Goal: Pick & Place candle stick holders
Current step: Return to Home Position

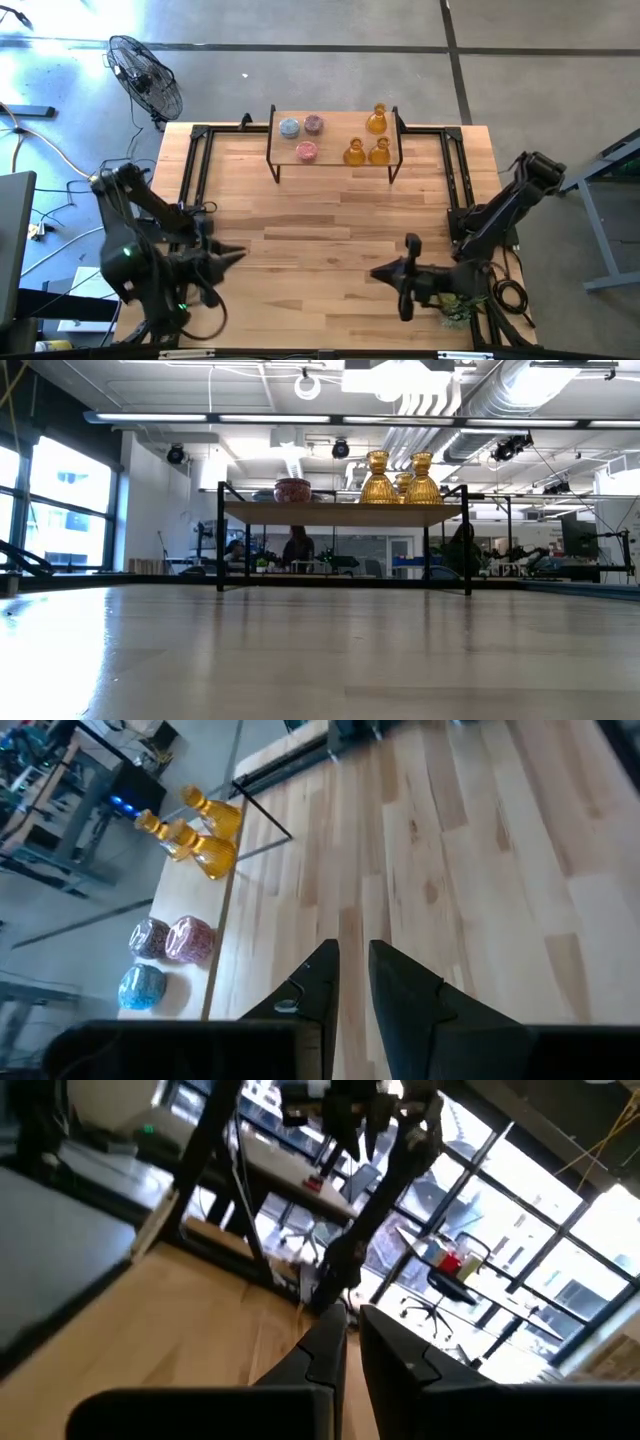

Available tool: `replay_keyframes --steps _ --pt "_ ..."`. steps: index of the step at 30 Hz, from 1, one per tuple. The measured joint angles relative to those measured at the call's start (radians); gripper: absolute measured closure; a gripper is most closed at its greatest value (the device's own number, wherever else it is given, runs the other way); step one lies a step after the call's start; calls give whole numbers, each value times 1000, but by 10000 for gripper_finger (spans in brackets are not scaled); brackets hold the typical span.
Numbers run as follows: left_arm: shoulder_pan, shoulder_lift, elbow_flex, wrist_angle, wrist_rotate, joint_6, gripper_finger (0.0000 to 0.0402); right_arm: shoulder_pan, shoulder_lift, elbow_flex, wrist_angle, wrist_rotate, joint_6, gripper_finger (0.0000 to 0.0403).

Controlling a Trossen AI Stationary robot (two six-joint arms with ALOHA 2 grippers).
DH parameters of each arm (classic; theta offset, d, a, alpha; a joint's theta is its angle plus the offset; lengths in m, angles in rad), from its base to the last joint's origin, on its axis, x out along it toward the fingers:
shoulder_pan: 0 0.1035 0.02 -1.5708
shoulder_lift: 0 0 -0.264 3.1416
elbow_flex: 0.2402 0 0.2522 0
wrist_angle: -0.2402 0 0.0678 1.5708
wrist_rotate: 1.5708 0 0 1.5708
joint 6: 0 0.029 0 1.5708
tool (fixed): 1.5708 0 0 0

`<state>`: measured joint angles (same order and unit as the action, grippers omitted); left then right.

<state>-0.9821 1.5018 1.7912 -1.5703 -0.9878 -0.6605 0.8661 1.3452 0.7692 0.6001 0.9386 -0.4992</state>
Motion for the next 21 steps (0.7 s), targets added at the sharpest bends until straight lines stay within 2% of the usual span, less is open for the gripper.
replay_keyframes --steps 3,5,9,16,21 --pt "0 -69 0 0 -24 0 346 34 -66 0 -49 2 -6 374" --pt "0 -122 -10 11 -81 -2 346 60 -115 0 -97 2 -6 375" --pt "0 -265 -150 108 -148 -1 346 102 -210 0 -240 1 36 374" --pt "0 -619 -668 473 -91 6 346 116 -322 0 -506 -50 243 374" --pt "0 -900 -1051 802 -10 100 346 116 -338 0 -595 -60 291 374"
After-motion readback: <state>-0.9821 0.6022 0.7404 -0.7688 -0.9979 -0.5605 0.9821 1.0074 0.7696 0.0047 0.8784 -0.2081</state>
